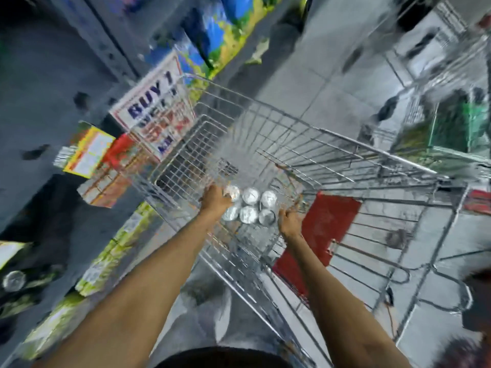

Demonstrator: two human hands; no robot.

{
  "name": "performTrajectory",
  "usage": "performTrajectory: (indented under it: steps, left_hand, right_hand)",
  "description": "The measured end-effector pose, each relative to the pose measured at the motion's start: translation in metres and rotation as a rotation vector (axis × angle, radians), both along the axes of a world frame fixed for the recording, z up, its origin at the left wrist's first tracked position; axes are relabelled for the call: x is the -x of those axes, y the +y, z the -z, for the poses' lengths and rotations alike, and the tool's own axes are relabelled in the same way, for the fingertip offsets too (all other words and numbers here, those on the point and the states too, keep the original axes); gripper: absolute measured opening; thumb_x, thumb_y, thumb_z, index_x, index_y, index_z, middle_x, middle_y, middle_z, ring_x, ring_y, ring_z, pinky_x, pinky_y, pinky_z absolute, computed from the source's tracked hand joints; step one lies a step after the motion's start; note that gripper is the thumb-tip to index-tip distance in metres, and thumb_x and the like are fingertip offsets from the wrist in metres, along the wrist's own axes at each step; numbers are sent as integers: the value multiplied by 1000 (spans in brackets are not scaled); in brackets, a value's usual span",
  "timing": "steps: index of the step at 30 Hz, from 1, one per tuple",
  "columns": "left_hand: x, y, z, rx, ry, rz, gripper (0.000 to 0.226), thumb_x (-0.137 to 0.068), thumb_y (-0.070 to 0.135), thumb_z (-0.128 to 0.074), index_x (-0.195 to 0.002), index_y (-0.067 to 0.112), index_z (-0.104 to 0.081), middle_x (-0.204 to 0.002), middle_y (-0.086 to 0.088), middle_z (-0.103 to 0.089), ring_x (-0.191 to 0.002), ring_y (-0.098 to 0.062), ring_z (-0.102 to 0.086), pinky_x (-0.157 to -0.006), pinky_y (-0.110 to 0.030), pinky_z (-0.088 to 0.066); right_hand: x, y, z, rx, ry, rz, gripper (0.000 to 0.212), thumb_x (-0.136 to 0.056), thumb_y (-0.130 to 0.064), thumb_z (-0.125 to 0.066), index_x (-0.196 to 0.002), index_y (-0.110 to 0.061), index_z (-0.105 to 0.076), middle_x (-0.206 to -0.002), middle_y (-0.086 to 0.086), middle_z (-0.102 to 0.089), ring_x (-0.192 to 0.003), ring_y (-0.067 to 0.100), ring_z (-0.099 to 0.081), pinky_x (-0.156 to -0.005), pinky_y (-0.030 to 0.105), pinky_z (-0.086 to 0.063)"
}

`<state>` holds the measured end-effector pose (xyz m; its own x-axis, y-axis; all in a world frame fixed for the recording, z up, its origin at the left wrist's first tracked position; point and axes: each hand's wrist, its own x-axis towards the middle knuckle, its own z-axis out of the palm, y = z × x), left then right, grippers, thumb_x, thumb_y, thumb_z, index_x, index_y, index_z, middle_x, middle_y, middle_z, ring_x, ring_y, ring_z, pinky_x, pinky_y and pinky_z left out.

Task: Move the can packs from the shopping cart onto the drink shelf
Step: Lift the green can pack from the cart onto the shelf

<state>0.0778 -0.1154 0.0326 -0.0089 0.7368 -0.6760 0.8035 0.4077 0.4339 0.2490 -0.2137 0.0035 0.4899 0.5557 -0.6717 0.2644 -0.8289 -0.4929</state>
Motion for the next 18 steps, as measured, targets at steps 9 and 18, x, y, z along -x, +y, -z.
performTrajectory:
  steps: [9, 18]
  left_hand:
    - [-11, -3, 39, 194, 82, -131, 39, -94, 26, -50, -128, 8, -55, -126, -20, -61, -111, -35, -59, -83, -36, -47]
    - [-13, -7, 29, 37, 60, -281, 52, -98, 48, -29, -74, 8, -54, -66, -7, -47, -62, -20, -45, -44, -24, -25]
  right_hand:
    - [-6, 15, 36, -21, 378, 145, 41, -93, -35, -36, -62, -12, -51, -56, 7, -48, -50, 19, -44, -45, 21, -38]
    - [-10, 7, 21, -132, 253, 116, 46, -84, -55, -42, -68, -12, -51, -68, 10, -54, -63, 21, -48, -63, 35, -45]
